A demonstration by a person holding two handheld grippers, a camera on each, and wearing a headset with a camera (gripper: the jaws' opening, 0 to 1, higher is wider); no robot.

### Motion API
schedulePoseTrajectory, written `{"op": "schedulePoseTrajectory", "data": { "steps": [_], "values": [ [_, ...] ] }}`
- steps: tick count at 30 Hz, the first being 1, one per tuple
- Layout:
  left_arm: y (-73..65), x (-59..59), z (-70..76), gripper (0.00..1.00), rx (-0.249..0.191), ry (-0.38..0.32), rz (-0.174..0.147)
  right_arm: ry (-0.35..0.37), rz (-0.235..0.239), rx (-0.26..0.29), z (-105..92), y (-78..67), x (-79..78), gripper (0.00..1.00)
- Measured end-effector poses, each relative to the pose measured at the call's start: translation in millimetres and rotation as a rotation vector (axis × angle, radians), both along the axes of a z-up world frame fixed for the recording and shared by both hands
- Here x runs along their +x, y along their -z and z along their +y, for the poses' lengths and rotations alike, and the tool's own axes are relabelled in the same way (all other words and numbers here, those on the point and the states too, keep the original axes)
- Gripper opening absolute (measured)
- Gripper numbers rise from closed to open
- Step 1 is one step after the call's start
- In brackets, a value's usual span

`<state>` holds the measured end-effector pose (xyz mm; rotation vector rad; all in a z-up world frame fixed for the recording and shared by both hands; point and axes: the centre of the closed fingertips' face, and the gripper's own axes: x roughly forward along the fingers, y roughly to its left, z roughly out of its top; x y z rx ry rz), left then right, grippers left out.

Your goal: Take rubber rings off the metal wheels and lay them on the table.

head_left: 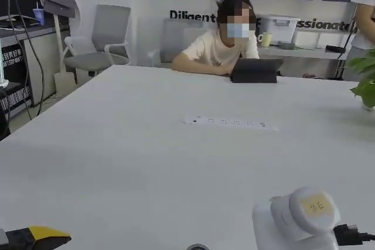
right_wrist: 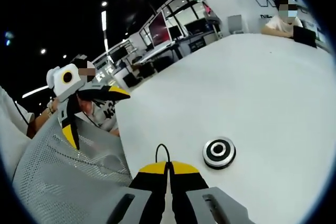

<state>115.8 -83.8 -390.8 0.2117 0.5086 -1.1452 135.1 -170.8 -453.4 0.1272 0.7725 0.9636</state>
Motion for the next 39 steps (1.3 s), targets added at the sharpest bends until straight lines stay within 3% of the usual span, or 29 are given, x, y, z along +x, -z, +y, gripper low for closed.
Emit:
{"op": "schedulePoseTrajectory", "data": {
  "steps": [6,9,19,29,39],
  "values": [
    [-1.1,2.4,2.1,0.81,-0.01,-0.021,-0.001,-0.039,-0.03,-0.035,4.2,5.9,-4.2,0.0],
    [-0.9,2.4,2.4,0.81,-0.012,-0.023,0.003,-0.062,-0.073,-0.062,5.0,6.7,-3.8,0.0],
    [-0.8,2.0,2.6,0.8,-0.015,-0.023,0.01,-0.057,-0.087,-0.078,1.3,8.8,-0.4,0.0],
    [-0.5,1.8,2.4,0.8,-0.017,-0.023,0.014,-0.055,-0.07,-0.094,-1.6,12.5,-0.3,0.09],
    [-0.7,1.5,2.1,0.8,-0.017,-0.024,0.014,-0.04,-0.087,-0.086,-4.1,5.4,4.5,0.1]
  ]
}}
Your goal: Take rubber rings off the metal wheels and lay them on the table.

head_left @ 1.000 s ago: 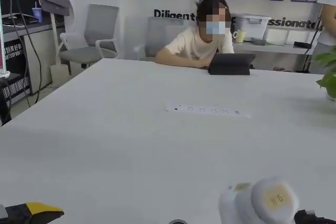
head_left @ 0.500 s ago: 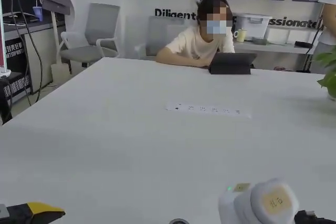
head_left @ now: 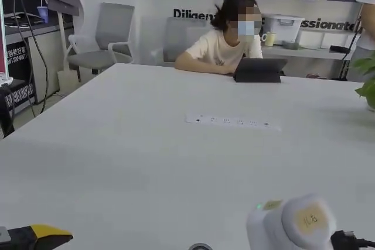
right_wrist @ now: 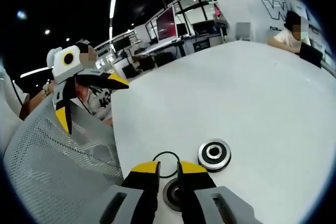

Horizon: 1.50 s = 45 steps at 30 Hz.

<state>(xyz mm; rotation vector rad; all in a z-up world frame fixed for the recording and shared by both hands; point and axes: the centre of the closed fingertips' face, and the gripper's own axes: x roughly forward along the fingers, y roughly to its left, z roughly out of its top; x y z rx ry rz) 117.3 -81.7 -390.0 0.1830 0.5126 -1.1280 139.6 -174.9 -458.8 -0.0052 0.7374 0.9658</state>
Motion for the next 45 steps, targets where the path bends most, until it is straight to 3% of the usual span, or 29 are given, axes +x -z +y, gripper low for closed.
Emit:
{"op": "schedulePoseTrajectory", "data": {
  "steps": [22,37,45],
  "values": [
    [1.1,-0.8,-0.3,0.8,0.004,0.004,0.004,-0.01,-0.085,0.07,-0.6,-35.0,8.2,0.13],
    [2.3,-1.3,-0.5,0.79,0.009,0.009,0.008,0.007,-0.14,0.115,-12.0,-56.9,14.2,0.15],
    [2.6,-1.6,-0.7,0.79,0.011,0.013,0.007,0.052,-0.14,0.126,-26.2,-61.1,20.4,0.19]
  ]
}}
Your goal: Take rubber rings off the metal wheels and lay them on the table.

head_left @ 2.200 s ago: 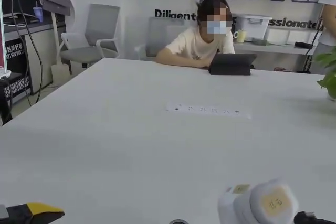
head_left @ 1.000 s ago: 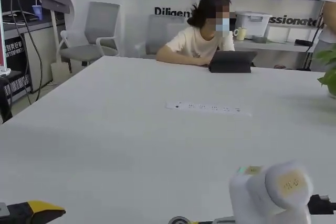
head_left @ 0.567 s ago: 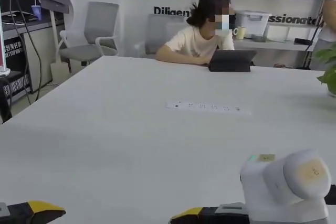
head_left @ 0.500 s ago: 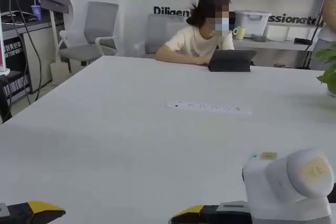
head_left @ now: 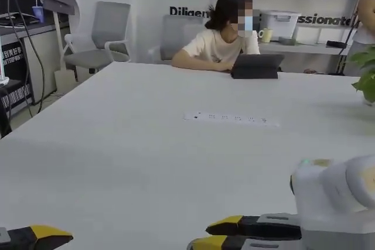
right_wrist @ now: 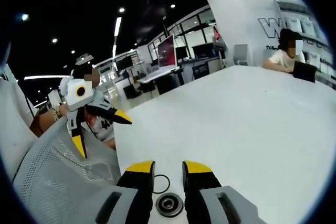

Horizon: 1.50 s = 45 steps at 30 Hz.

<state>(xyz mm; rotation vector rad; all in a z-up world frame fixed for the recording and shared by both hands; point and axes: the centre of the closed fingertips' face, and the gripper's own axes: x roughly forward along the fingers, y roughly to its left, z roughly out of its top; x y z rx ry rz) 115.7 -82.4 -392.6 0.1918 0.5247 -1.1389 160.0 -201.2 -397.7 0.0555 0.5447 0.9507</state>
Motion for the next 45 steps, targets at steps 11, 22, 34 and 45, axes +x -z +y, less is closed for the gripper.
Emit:
{"op": "schedulePoseTrajectory", "data": {
  "steps": [11,22,34,45],
  "values": [
    [0.5,-2.0,-1.5,0.79,0.01,0.019,-0.006,0.019,-0.036,-0.007,-18.5,-3.5,3.9,0.18],
    [0.5,-2.6,-1.9,0.79,0.013,0.022,-0.008,0.006,-0.001,-0.054,-31.4,14.7,0.2,0.17],
    [-6.8,-1.5,-1.7,0.79,0.018,0.029,-0.052,-0.082,0.085,-0.152,-32.4,46.5,-18.5,0.19],
    [-25.8,-7.0,-21.5,0.78,0.023,0.12,-0.112,-0.177,0.101,-0.228,-29.3,62.2,-33.5,0.22]
  ]
}}
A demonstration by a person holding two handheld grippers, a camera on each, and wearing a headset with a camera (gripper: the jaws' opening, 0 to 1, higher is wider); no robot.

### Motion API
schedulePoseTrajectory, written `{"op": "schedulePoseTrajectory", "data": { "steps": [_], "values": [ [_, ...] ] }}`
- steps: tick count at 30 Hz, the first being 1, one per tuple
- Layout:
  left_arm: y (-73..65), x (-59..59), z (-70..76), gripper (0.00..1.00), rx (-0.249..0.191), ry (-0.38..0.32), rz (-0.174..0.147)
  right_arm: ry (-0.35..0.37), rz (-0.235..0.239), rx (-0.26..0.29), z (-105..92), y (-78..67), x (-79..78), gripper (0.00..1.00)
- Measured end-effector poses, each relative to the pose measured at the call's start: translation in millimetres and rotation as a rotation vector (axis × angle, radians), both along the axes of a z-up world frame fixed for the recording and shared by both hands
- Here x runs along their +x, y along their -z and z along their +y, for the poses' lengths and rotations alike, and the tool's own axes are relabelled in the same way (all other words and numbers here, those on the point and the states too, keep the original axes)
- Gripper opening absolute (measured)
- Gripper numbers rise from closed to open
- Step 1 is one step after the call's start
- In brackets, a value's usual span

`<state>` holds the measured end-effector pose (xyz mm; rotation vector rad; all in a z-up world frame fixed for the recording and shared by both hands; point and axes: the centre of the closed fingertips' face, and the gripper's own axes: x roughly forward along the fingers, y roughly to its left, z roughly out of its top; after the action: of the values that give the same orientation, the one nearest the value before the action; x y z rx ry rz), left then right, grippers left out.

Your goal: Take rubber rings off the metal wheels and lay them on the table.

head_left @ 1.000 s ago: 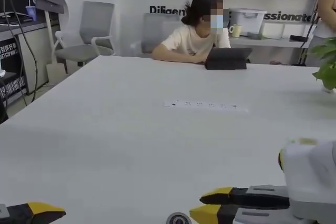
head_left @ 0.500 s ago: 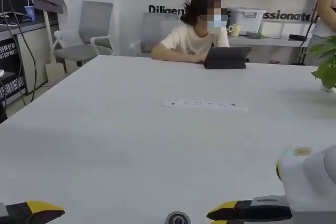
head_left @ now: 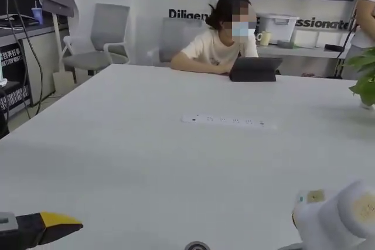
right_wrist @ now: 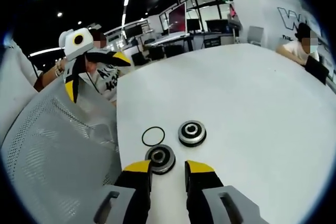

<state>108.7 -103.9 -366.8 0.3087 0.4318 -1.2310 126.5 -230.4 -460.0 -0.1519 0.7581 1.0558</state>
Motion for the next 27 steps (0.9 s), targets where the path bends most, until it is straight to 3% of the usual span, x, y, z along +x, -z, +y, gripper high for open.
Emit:
{"op": "schedulePoseTrajectory", "data": {
  "steps": [6,11,16,18,22,27],
  "values": [
    [-25.3,2.2,-19.1,0.78,-0.034,0.064,-0.039,-0.035,-0.001,-0.024,0.5,5.2,-5.0,0.23],
    [-37.9,11.4,-31.6,0.79,-0.062,0.085,-0.042,-0.045,0.005,-0.031,0.8,8.1,-6.8,0.24],
    [-36.3,19.5,-44.6,0.78,-0.026,0.118,-0.067,-0.065,0.009,-0.048,2.1,12.4,-10.1,0.24],
    [-35.3,21.9,-54.5,0.78,-0.038,0.122,-0.069,-0.071,0.009,-0.053,2.9,14.1,-10.9,0.24],
    [-28.6,17.3,-74.6,0.77,-0.049,0.166,-0.053,-0.088,0.004,-0.067,4.6,17.8,-13.3,0.24],
    [-13.9,10.8,-97.9,0.73,-0.035,0.236,-0.077,-0.104,-0.006,-0.086,5.0,21.1,-14.4,0.25]
  ]
}}
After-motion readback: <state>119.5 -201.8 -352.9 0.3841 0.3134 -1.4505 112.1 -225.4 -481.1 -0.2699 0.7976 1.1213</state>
